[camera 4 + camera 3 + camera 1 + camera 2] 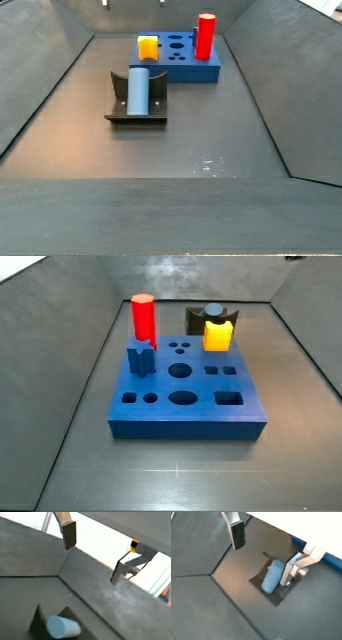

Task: Pick up the oval object. Move up. Place the oval object on the fixture. Regrasp the oval object. Move to above the board. Insert the oval object.
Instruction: Regrasp the oval object.

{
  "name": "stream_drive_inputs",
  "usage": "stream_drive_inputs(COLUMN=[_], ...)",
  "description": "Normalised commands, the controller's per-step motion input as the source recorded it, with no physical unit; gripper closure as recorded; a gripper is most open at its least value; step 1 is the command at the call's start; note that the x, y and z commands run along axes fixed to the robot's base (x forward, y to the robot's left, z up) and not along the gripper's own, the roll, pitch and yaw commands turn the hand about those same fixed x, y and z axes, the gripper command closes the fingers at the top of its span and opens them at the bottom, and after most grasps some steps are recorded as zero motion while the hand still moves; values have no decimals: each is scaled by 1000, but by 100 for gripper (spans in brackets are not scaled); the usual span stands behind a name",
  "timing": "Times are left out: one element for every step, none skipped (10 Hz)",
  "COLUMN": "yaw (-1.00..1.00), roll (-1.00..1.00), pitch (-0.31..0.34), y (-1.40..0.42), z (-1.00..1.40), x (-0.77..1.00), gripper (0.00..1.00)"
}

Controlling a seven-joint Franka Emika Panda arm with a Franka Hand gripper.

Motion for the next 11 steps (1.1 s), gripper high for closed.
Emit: stream_drive_inputs(yaw=[67,85,113,132,123,127,126,108,89,58,35], roll=[802,605,362,237,129,114,102,76,65,65,68], pitch=[131,134,127,111,34,14,-20,-61,-86,-104,-106], y=[-37,-40,-36,-26,77,75,72,65,63,57,56], z=[-9,-11,-12,-6,-1000,-1000,-1000,-1000,-1000,-1000,-1000], x=[85,87,87,79,29,31,42,51,57,66,74], gripper=[0,0,0,0,0,0,0,0,0,0,0])
